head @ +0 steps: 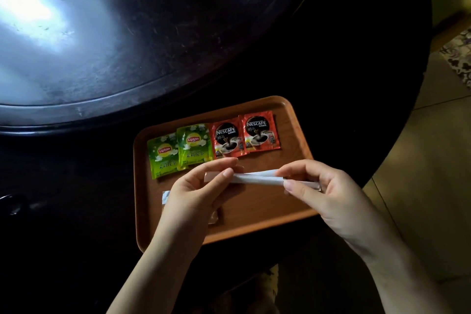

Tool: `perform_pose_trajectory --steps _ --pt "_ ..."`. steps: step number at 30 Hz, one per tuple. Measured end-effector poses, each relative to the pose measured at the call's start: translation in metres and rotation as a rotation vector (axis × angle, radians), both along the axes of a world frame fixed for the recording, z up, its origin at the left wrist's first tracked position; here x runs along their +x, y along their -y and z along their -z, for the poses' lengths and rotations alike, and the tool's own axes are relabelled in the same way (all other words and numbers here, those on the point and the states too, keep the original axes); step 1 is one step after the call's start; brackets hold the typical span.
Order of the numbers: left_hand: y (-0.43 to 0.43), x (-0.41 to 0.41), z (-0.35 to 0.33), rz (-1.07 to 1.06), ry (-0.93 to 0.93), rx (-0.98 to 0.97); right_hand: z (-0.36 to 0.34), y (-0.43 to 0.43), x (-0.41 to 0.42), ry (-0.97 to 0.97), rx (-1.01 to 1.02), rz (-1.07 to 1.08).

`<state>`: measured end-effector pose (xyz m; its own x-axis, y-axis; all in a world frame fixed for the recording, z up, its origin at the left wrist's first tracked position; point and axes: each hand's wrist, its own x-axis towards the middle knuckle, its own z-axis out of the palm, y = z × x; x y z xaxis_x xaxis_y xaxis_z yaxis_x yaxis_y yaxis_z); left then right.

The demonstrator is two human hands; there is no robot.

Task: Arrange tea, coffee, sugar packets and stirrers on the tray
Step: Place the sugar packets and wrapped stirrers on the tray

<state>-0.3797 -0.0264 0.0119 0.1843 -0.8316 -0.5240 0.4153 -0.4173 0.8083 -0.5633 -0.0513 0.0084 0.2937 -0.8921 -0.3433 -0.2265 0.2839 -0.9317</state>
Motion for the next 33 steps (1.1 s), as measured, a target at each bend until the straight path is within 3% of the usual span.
perform_pose_trajectory --steps 9,18,22,27,33 --pt "-0.009 -0.004 0.002 -0.012 0.211 -0.070 0.005 0.009 -0.013 -0.028 0.103 -0.041" --pt "-0.016 0.015 0.006 -0.069 0.313 -0.080 0.012 0.013 -0.013 -0.183 -0.082 0.073" --pt "-0.023 0.058 0.014 -0.203 0.669 -0.029 0.017 0.016 -0.022 -0.285 -0.079 -0.004" --pt "-0.039 0.099 0.031 -0.183 1.099 0.155 0.033 0.016 -0.012 -0.610 -0.206 -0.137" --pt "-0.045 0.102 0.042 -0.079 1.170 0.223 0.039 0.013 -0.006 -0.818 -0.320 -0.162"
